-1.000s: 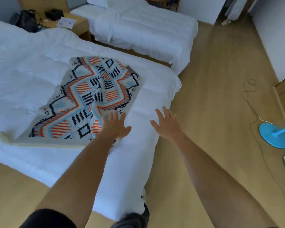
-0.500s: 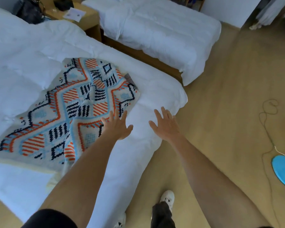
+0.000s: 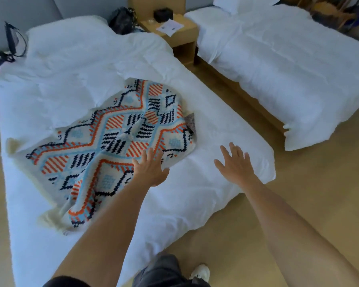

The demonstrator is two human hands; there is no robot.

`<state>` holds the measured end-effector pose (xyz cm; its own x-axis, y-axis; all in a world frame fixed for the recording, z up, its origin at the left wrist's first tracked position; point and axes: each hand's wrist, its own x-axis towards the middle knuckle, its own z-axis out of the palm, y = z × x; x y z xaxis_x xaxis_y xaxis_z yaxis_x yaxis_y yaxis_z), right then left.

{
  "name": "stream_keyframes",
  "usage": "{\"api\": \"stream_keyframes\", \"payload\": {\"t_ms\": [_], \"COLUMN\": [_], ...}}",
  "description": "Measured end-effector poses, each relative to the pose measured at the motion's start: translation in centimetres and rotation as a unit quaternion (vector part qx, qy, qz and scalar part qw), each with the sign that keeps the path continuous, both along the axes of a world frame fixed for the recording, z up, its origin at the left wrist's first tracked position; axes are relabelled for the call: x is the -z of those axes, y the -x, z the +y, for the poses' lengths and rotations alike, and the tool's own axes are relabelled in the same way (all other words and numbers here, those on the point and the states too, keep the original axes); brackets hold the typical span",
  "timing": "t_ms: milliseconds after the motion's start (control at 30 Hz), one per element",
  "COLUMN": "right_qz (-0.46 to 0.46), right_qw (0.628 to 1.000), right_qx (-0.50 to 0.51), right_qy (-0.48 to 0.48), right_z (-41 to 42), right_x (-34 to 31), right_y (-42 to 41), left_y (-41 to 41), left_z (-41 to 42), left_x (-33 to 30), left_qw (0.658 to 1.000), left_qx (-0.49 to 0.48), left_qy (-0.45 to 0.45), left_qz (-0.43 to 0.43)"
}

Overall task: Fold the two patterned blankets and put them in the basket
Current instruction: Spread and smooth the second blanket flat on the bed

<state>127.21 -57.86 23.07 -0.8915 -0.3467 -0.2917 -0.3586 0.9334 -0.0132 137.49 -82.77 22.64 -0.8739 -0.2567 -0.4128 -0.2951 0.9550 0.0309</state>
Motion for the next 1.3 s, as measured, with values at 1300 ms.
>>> {"api": "stream_keyframes", "payload": {"t_ms": [1300], "right_qz": [-0.015], "right_qw": [0.834], "right_qx": [-0.543], "right_qy": [-0.098], "right_z": [-16.9], "right_x": [26.0], "right_y": [38.5], "left_y": [31.9], "left_z": [7.1], "left_x": [25.9], "left_qw": [0.969], "left_qx": [-0.167], "left_qy": [-0.054], "left_qz": [-0.173]}}
